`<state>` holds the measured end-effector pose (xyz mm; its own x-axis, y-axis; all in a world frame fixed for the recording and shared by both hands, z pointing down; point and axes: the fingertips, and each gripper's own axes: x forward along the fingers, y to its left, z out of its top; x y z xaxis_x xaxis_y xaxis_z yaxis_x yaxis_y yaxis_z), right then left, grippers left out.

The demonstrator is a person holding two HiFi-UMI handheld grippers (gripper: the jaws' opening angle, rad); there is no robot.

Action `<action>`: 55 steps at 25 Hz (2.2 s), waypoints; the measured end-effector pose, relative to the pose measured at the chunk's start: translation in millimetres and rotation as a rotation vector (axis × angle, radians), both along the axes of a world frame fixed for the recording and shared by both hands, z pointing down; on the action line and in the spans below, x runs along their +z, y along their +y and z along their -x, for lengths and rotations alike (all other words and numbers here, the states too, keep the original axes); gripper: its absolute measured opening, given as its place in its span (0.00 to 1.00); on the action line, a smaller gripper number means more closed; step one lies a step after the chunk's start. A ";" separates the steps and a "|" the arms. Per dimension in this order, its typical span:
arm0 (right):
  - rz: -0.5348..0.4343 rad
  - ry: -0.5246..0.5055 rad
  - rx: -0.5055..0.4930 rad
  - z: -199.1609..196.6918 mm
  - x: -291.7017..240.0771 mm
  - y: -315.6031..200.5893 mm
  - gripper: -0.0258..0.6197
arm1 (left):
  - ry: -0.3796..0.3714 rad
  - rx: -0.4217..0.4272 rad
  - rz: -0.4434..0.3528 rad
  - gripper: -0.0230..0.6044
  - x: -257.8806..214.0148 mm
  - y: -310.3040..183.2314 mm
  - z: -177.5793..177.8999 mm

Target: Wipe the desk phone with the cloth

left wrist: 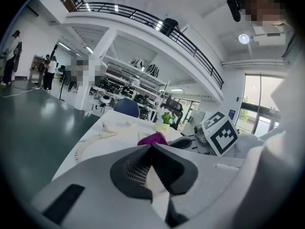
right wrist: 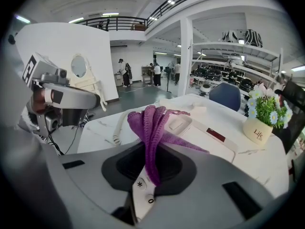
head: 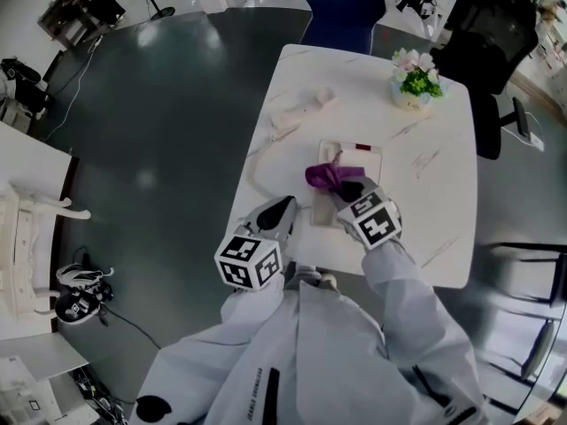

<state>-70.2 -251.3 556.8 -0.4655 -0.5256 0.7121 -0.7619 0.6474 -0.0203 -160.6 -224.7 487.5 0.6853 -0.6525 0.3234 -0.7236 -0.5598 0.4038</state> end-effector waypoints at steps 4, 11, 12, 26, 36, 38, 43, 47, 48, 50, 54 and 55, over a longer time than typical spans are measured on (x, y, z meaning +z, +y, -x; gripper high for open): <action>0.010 -0.002 -0.013 1.3 2.7 8.6 0.10 | 0.001 -0.010 0.001 0.03 -0.9 7.9 -1.0; 0.025 0.004 -0.034 4.5 5.9 22.2 0.10 | 0.005 -0.028 0.001 0.03 -4.0 21.0 1.3; 0.026 0.004 -0.036 4.8 6.5 23.8 0.10 | 0.005 -0.031 0.001 0.03 -4.0 22.5 1.8; 0.059 0.009 -0.070 10.3 13.1 48.0 0.10 | 0.010 -0.049 -0.004 0.03 -7.1 41.3 3.8; 0.091 0.011 -0.089 14.1 19.3 65.5 0.10 | 0.011 -0.057 -0.012 0.03 -8.4 53.5 5.3; 0.102 0.020 -0.096 14.5 20.0 69.5 0.10 | 0.011 -0.058 -0.015 0.03 -9.6 55.3 6.0; 0.136 0.008 -0.112 19.6 21.6 78.9 0.10 | 0.011 -0.062 -0.023 0.03 -12.5 57.6 7.3; 0.131 0.041 -0.131 18.0 23.3 82.2 0.10 | 0.012 -0.061 -0.030 0.03 -14.6 59.1 6.8; 0.125 0.043 -0.136 18.6 22.8 82.2 0.10 | 0.012 -0.061 -0.031 0.03 -15.1 59.4 6.6; 0.123 0.044 -0.142 19.8 22.1 83.4 0.10 | 0.012 -0.059 -0.035 0.03 -16.2 59.9 6.1; 0.161 0.042 -0.152 22.1 25.2 93.7 0.10 | 0.013 -0.055 -0.040 0.03 -18.6 61.9 4.6; 0.163 0.044 -0.154 22.0 25.8 94.5 0.10 | 0.014 -0.054 -0.042 0.03 -19.5 62.1 4.0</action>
